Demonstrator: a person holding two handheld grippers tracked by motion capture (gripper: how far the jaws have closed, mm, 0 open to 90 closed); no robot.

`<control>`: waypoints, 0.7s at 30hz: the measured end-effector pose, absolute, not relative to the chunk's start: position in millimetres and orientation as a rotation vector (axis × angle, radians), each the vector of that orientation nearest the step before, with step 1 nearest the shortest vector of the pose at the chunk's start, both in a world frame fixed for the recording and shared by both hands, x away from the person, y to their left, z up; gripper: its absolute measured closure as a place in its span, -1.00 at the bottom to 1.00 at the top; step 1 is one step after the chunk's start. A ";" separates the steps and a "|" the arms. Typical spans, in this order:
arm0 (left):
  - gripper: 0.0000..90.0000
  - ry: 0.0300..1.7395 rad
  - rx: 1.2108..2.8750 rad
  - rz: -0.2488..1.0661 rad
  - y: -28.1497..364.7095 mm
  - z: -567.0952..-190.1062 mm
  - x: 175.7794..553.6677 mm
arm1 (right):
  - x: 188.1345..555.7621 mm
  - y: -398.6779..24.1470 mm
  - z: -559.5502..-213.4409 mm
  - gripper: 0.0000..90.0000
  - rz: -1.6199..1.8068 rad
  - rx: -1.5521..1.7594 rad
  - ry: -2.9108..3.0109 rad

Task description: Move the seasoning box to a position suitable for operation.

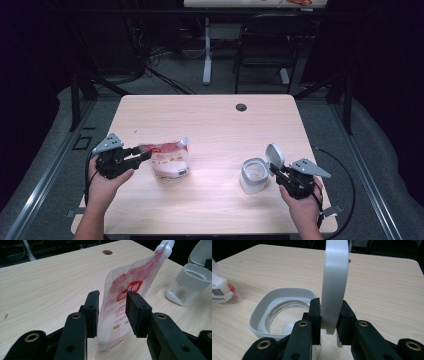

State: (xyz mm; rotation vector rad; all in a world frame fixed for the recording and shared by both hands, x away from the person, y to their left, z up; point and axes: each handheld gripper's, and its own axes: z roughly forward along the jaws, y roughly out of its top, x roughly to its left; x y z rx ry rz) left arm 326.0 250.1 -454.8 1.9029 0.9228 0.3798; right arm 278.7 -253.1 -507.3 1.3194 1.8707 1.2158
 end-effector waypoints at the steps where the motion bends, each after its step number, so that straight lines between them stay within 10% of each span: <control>1: 0.41 0.922 1.904 0.380 250.2 -454.8 326.1 | 278.9 -253.7 -507.2 0.73 1.215 1.315 1.875; 21: 0.44 0.917 1.904 0.377 250.7 -454.8 326.3 | 276.5 -256.5 -507.5 0.74 1.264 1.272 1.934</control>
